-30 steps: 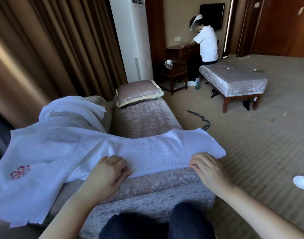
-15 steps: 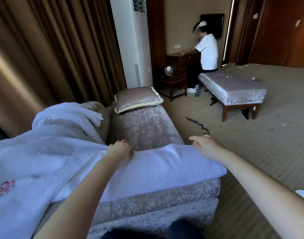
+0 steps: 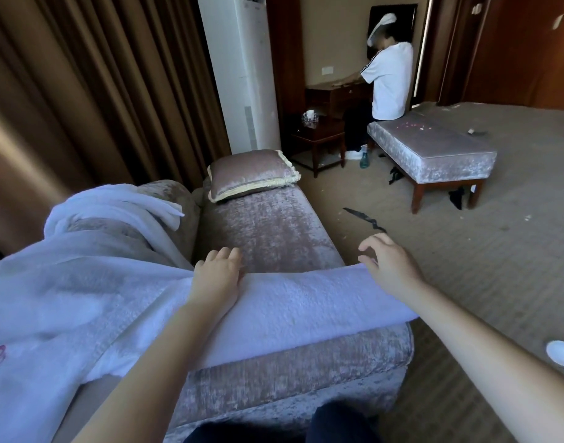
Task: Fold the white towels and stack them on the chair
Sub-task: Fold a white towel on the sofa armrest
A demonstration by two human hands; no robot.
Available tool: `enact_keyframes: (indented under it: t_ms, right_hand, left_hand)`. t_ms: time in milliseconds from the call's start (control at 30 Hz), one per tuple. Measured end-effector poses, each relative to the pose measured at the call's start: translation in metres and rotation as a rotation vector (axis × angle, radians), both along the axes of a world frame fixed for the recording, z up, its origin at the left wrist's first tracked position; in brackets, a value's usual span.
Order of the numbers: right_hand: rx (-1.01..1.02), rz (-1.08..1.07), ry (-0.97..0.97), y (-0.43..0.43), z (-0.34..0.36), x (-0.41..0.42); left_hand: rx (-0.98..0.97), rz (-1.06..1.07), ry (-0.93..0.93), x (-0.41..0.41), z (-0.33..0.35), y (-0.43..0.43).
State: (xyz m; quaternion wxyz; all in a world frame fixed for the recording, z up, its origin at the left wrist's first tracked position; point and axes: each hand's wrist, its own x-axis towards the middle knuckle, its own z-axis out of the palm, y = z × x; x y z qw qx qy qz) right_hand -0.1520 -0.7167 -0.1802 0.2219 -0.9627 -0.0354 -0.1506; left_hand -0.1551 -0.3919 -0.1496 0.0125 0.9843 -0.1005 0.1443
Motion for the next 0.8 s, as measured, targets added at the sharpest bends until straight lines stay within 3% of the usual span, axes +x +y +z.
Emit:
enact_keyframes:
  t_ms: [100, 200, 333, 467, 533, 633, 800]
  right_hand:
    - [0.006, 0.095, -0.16, 0.018, 0.004, -0.024]
    - [-0.034, 0.258, -0.032, 0.047, -0.003, -0.047]
    - [-0.104, 0.264, 0.0, 0.059, -0.016, -0.061]
    - [-0.104, 0.244, -0.002, 0.059, -0.014, -0.063]
    - [-0.098, 0.237, -0.005, 0.065, -0.01, -0.065]
    - [-0.052, 0.311, -0.185, 0.102, 0.001, -0.073]
    - [-0.026, 0.63, -0.431, 0.218, 0.018, -0.086]
  left_hand:
    - [-0.085, -0.254, -0.239, -0.018, -0.002, -0.013]
    - [-0.062, -0.339, -0.169, -0.043, -0.018, -0.025]
    - [0.004, -0.237, -0.04, -0.065, -0.037, -0.024]
    - [-0.078, -0.253, -0.002, -0.074, -0.031, -0.028]
    - [-0.17, -0.306, -0.073, -0.084, -0.026, -0.017]
    - [-0.269, -0.306, -0.238, -0.108, -0.009, 0.025]
    - [-0.168, -0.096, -0.419, -0.152, 0.018, 0.136]
